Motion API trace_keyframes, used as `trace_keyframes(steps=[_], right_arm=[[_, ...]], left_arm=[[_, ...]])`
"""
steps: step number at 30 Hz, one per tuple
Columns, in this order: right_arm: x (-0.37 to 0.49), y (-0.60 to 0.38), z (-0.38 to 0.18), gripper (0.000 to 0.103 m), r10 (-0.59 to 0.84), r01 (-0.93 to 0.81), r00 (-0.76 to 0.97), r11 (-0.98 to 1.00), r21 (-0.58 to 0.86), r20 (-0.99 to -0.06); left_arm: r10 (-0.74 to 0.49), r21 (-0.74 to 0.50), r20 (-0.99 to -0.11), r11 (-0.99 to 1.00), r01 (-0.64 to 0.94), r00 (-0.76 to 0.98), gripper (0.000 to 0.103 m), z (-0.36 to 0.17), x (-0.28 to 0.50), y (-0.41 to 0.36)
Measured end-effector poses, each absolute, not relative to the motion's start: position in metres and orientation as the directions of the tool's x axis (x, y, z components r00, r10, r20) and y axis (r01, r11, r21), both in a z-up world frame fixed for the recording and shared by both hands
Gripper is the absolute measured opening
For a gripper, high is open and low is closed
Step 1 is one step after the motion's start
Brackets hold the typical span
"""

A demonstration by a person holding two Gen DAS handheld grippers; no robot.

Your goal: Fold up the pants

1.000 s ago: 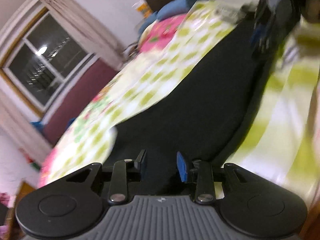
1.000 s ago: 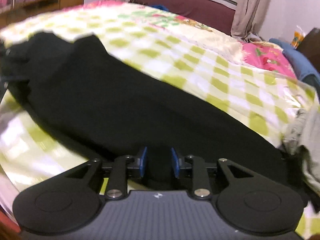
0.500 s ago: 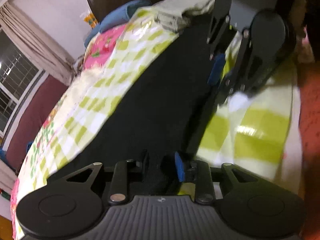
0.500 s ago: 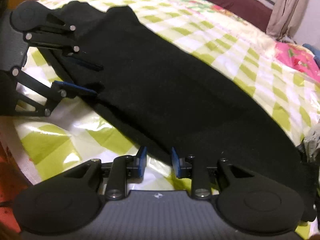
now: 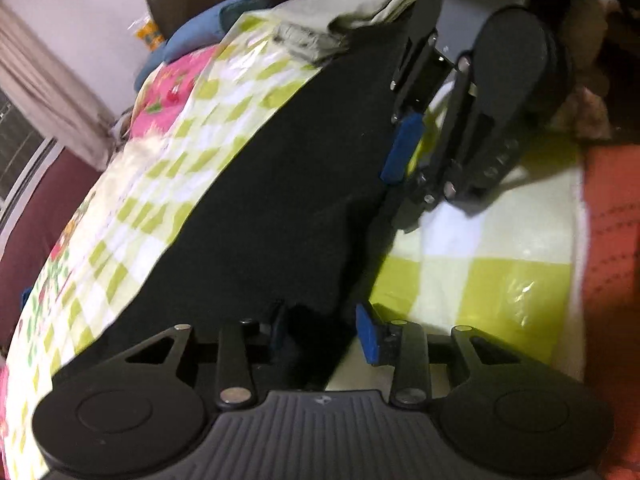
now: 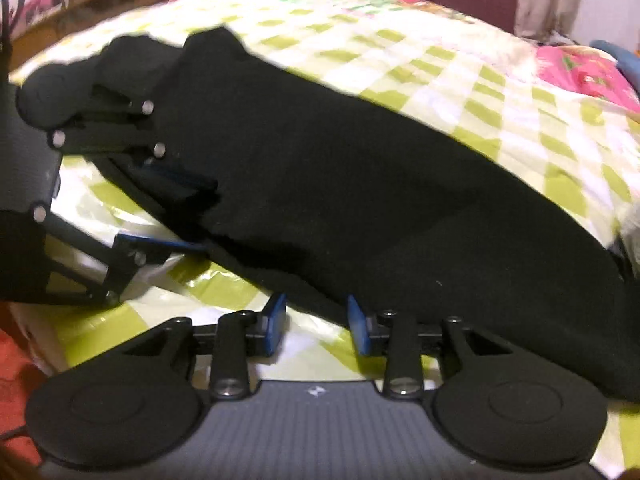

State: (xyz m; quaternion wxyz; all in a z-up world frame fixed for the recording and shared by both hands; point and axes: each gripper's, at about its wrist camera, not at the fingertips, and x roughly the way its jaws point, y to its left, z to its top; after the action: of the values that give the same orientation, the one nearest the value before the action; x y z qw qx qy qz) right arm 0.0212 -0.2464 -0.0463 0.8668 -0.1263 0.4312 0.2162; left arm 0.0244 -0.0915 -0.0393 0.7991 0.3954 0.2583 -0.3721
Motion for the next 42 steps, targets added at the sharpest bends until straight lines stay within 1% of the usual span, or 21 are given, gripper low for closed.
trace_keyframes(steps=[2, 4, 6, 7, 8, 10, 12, 14, 16, 22, 24, 26, 28, 31, 33, 34, 35, 36, 38, 40, 42], right_arm=[[0.02, -0.26, -0.035, 0.037, 0.243, -0.434, 0.579, 0.9, -0.042, -0.779], [0.026, -0.283, -0.028, 0.037, 0.214, -0.34, 0.622, 0.94, -0.013, -0.753], [0.03, -0.323, -0.021, 0.039, 0.158, -0.162, 0.681, 0.985, 0.063, -0.715], [0.03, -0.343, -0.019, 0.043, 0.106, -0.055, 0.705, 0.994, 0.095, -0.701], [0.03, -0.361, -0.019, 0.043, 0.053, 0.043, 0.717, 0.992, 0.12, -0.695], [0.027, -0.397, -0.021, 0.043, -0.049, 0.228, 0.727, 0.958, 0.174, -0.685], [0.026, -0.428, -0.028, 0.043, -0.104, 0.369, 0.712, 0.897, 0.244, -0.694], [0.019, -0.454, -0.04, 0.043, -0.045, 0.452, 0.711, 0.794, 0.407, -0.702], [0.006, -0.463, -0.045, 0.044, 0.0, 0.463, 0.752, 0.712, 0.529, -0.659], [-0.008, -0.474, -0.051, 0.046, 0.071, 0.435, 0.822, 0.563, 0.703, -0.565], [-0.003, -0.471, -0.051, 0.046, 0.095, 0.428, 0.813, 0.571, 0.701, -0.574], [0.005, -0.464, -0.054, 0.046, 0.104, 0.443, 0.768, 0.626, 0.641, -0.632], [0.008, -0.462, -0.057, 0.043, 0.086, 0.468, 0.745, 0.64, 0.61, -0.661], [0.016, -0.467, -0.063, 0.042, 0.05, 0.472, 0.767, 0.631, 0.615, -0.64], [0.019, -0.467, -0.066, 0.049, 0.029, 0.472, 0.79, 0.608, 0.638, -0.613], [0.022, -0.466, -0.067, 0.051, 0.028, 0.461, 0.804, 0.602, 0.652, -0.595], [0.022, -0.465, -0.068, 0.051, 0.023, 0.453, 0.814, 0.602, 0.658, -0.581], [0.021, -0.464, -0.067, 0.049, 0.018, 0.447, 0.824, 0.595, 0.668, -0.567], [0.012, -0.463, -0.064, 0.023, 0.038, 0.398, 0.866, 0.553, 0.732, -0.499], [0.001, -0.464, -0.059, 0.021, 0.032, 0.347, 0.904, 0.527, 0.775, -0.426], [-0.002, -0.469, -0.063, 0.023, 0.022, 0.326, 0.919, 0.52, 0.79, -0.393]], left_arm=[[-0.407, 0.46, -0.673, 0.423, 0.781, 0.617, 0.053, -0.03, 0.028, -0.094], [-0.409, 0.48, -0.644, 0.444, 0.757, 0.647, 0.056, -0.024, 0.032, -0.096], [-0.408, 0.476, -0.636, 0.46, 0.749, 0.655, 0.058, -0.024, 0.041, -0.098], [-0.402, 0.477, -0.638, 0.463, 0.747, 0.657, 0.058, -0.027, 0.044, -0.1], [-0.392, 0.486, -0.639, 0.462, 0.742, 0.662, 0.058, -0.032, 0.045, -0.103], [-0.375, 0.504, -0.646, 0.446, 0.74, 0.665, 0.058, -0.044, 0.042, -0.105], [-0.365, 0.537, -0.635, 0.427, 0.728, 0.681, 0.057, -0.054, 0.038, -0.107], [-0.364, 0.562, -0.622, 0.409, 0.719, 0.693, 0.057, -0.056, 0.033, -0.108], [-0.364, 0.56, -0.626, 0.406, 0.722, 0.69, 0.057, -0.054, 0.034, -0.109], [-0.36, 0.548, -0.638, 0.409, 0.73, 0.681, 0.057, -0.053, 0.036, -0.109], [-0.359, 0.547, -0.639, 0.41, 0.73, 0.68, 0.057, -0.053, 0.036, -0.11], [-0.357, 0.544, -0.641, 0.412, 0.731, 0.679, 0.057, -0.053, 0.037, -0.11], [-0.357, 0.544, -0.642, 0.412, 0.731, 0.679, 0.057, -0.053, 0.037, -0.111], [-0.357, 0.54, -0.644, 0.414, 0.733, 0.677, 0.057, -0.053, 0.037, -0.11], [-0.357, 0.539, -0.644, 0.417, 0.732, 0.677, 0.057, -0.053, 0.037, -0.11], [-0.357, 0.538, -0.644, 0.417, 0.732, 0.677, 0.057, -0.053, 0.037, -0.11], [-0.356, 0.539, -0.645, 0.416, 0.733, 0.676, 0.057, -0.053, 0.037, -0.111], [-0.356, 0.539, -0.645, 0.415, 0.733, 0.676, 0.057, -0.053, 0.037, -0.111], [-0.357, 0.537, -0.645, 0.418, 0.733, 0.676, 0.057, -0.053, 0.037, -0.11], [-0.36, 0.536, -0.645, 0.416, 0.734, 0.675, 0.057, -0.053, 0.037, -0.11], [-0.358, 0.537, -0.645, 0.416, 0.734, 0.675, 0.057, -0.053, 0.037, -0.111]])
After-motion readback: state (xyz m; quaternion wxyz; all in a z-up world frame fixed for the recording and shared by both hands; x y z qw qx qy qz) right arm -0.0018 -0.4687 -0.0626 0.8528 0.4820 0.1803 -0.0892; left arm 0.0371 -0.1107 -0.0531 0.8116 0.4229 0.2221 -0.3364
